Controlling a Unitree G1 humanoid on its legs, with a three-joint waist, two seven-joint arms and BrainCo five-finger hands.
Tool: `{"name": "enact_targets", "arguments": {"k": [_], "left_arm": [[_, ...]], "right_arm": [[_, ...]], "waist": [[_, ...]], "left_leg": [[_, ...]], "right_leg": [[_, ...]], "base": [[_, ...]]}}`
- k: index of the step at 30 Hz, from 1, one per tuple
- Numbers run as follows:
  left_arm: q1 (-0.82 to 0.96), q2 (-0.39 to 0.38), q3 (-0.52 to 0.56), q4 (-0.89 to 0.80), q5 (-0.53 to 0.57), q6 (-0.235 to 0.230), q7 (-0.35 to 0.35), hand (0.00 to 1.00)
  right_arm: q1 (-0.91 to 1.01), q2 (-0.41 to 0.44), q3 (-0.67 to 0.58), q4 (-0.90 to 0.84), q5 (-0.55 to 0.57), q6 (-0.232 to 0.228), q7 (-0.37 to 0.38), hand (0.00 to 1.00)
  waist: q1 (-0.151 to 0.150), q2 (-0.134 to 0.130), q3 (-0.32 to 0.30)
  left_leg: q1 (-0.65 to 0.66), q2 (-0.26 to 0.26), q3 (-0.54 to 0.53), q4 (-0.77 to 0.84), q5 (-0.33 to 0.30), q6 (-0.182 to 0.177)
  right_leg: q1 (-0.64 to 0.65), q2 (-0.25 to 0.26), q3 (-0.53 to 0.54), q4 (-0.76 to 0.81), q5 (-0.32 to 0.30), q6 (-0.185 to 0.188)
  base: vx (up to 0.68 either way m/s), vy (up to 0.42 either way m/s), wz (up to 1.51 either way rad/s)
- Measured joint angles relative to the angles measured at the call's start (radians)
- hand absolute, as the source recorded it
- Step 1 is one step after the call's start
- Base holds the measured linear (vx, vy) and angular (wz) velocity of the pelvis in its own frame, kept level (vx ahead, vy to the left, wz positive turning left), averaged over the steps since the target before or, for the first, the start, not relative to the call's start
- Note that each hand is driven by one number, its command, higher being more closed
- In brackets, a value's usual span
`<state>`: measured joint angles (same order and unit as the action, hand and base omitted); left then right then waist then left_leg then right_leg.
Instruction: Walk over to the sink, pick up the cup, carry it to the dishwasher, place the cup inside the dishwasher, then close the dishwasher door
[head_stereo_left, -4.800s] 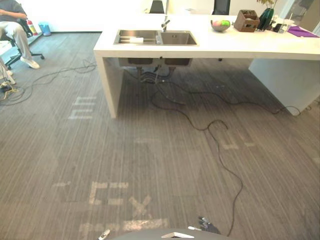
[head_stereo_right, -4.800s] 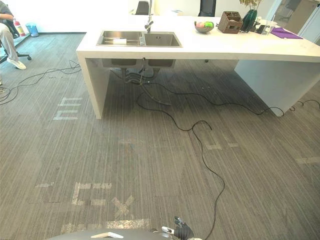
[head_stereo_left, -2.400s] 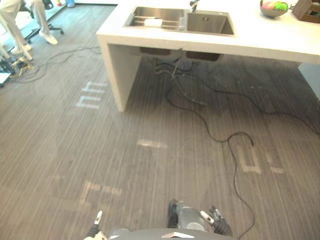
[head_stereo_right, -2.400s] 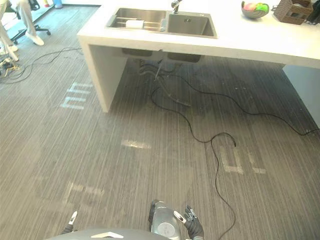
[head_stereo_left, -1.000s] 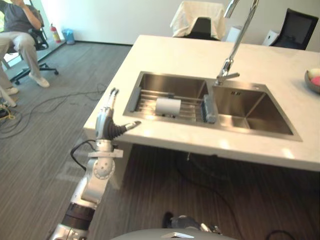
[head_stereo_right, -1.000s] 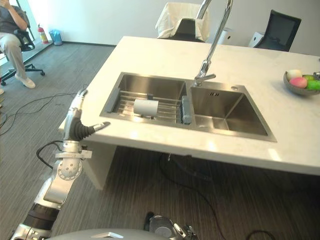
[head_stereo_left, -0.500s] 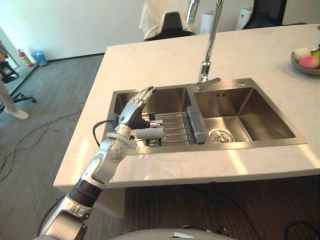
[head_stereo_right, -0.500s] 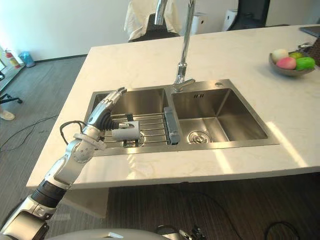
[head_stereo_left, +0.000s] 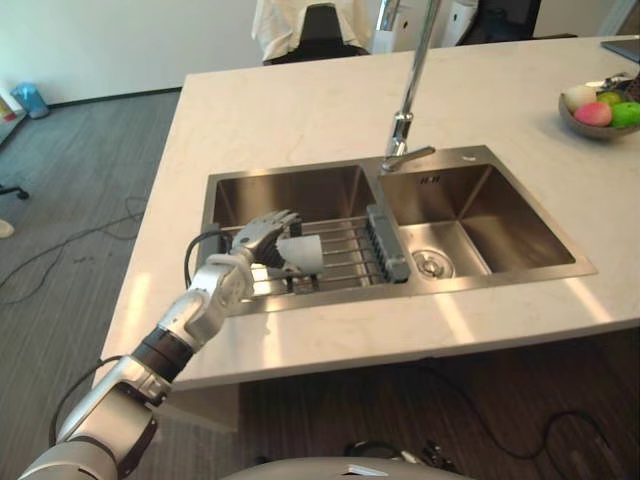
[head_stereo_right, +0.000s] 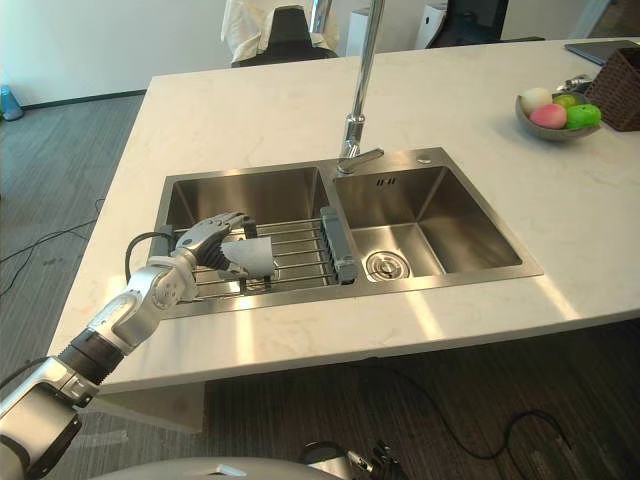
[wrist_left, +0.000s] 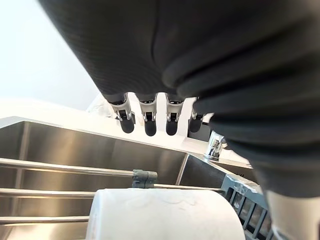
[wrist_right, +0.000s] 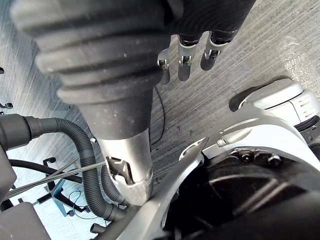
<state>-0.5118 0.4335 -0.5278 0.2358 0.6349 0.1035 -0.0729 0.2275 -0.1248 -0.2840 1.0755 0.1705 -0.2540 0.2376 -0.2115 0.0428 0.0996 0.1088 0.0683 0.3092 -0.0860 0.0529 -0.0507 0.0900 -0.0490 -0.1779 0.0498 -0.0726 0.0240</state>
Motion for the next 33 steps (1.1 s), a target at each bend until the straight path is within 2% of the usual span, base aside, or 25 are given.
{"name": "enact_targets", "arguments": {"k": [2,3,9,14,20,24,26,33], "left_arm": [[-0.016,0.0,-0.005,0.025,0.0,0.013,0.005,0.0],[-0.034,-0.001,-0.005,0.076,0.0,0.03,0.03,0.0],[-0.049,-0.008,-0.004,0.135,0.037,0.032,0.045,0.0],[-0.048,-0.02,-0.004,0.197,0.049,0.052,0.044,0.0],[-0.044,-0.025,-0.003,0.258,0.07,0.048,0.045,0.0],[-0.017,-0.029,-0.003,0.258,0.096,0.041,0.062,0.0],[0.011,-0.061,-0.003,0.258,0.096,0.04,0.075,0.0],[0.019,-0.064,-0.004,0.255,0.097,0.026,0.087,0.0]], "right_arm": [[-0.008,-0.004,0.007,0.0,0.001,0.014,0.0,0.0],[-0.007,-0.003,0.006,0.0,-0.001,0.018,0.0,0.0],[-0.006,-0.003,0.005,0.0,0.001,0.017,-0.002,0.0],[-0.006,-0.001,0.003,0.001,0.025,0.015,-0.004,0.0],[-0.007,0.011,-0.013,0.001,0.033,0.011,-0.01,0.0],[-0.006,0.015,-0.014,0.001,0.038,0.008,-0.031,0.0],[-0.006,0.016,-0.014,0.001,0.038,0.008,-0.031,0.0],[-0.006,0.018,-0.015,0.002,0.038,-0.005,-0.033,0.0]], "waist": [[-0.009,0.0,0.0],[-0.017,0.0,0.0],[-0.019,0.0,0.0],[-0.017,0.0,0.0],[-0.018,-0.001,0.0],[-0.018,-0.002,0.001],[-0.017,-0.004,0.002],[-0.017,-0.004,0.001]], "left_leg": [[0.002,0.0,0.007,0.0,0.0,0.0],[0.012,-0.001,0.019,-0.001,0.0,0.001],[0.013,-0.009,0.025,-0.001,-0.005,0.011],[0.008,-0.016,0.039,-0.001,-0.011,0.017],[0.009,-0.021,0.046,-0.001,-0.013,0.019],[0.009,-0.019,0.047,-0.001,-0.013,0.019],[0.009,-0.02,0.049,-0.001,-0.014,0.019],[0.008,-0.02,0.049,-0.001,-0.015,0.019]], "right_leg": [[0.001,0.0,0.004,-0.009,0.009,0.0],[0.015,-0.001,0.009,-0.03,0.023,0.002],[0.016,-0.009,0.017,-0.046,0.028,0.01],[0.017,-0.014,0.029,-0.063,0.046,0.017],[0.019,-0.016,0.033,-0.071,0.049,0.02],[0.018,-0.016,0.033,-0.071,0.051,0.019],[0.017,-0.017,0.035,-0.074,0.051,0.019],[0.017,-0.017,0.036,-0.077,0.05,0.02]], "base": [[-0.04,0.01,-0.17],[-0.05,0.013,-0.18],[0.0,0.009,-0.04],[0.04,0.019,-0.07],[0.03,0.008,-0.02],[0.0,0.0,0.0],[-0.01,-0.003,-0.02],[0.0,0.0,0.0]]}}
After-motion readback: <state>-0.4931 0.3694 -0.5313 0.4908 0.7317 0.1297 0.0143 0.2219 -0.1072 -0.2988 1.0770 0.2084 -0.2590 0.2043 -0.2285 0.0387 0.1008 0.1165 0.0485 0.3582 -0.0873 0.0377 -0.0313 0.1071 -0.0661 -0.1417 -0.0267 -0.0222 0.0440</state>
